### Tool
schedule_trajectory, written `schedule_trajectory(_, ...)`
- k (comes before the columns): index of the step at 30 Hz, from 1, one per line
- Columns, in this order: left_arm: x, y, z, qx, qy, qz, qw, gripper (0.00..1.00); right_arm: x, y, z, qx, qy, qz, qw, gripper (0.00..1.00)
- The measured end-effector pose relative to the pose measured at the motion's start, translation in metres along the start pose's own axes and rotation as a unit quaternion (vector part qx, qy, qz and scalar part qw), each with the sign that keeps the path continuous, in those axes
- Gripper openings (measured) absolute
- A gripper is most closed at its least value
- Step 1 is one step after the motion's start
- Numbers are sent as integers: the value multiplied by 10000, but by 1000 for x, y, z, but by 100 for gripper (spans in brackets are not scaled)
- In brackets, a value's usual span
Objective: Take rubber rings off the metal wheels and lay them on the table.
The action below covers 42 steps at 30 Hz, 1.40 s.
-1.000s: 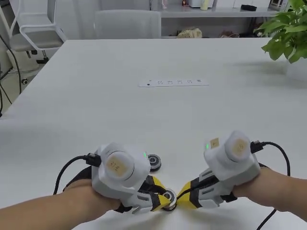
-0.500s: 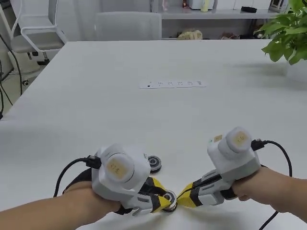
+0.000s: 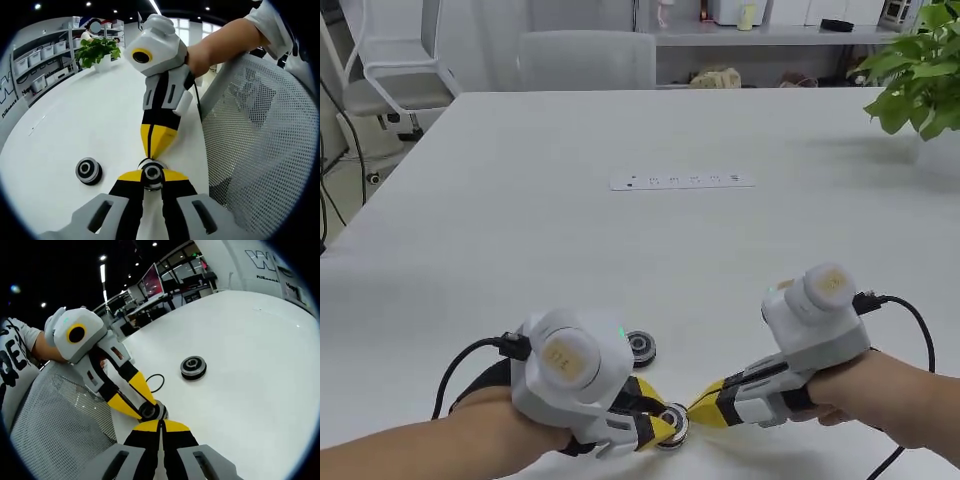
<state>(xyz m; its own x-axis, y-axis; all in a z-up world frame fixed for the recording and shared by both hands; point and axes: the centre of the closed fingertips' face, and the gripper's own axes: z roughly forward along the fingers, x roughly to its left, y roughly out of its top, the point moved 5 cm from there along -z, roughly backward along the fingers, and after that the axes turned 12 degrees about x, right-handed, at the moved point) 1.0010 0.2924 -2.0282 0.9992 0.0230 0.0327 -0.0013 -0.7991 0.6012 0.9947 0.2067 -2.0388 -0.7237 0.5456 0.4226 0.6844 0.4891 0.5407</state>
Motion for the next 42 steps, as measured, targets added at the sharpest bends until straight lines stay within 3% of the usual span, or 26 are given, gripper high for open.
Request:
schedule_trajectory(37, 0, 0, 1, 49, 19, -44, 10000, 9, 12, 7, 3, -162, 278, 64, 9995, 0)
schedule_trajectory(42, 0, 0, 1, 45, 20, -44, 10000, 9, 21, 14, 5, -305, 452, -1, 9985, 0)
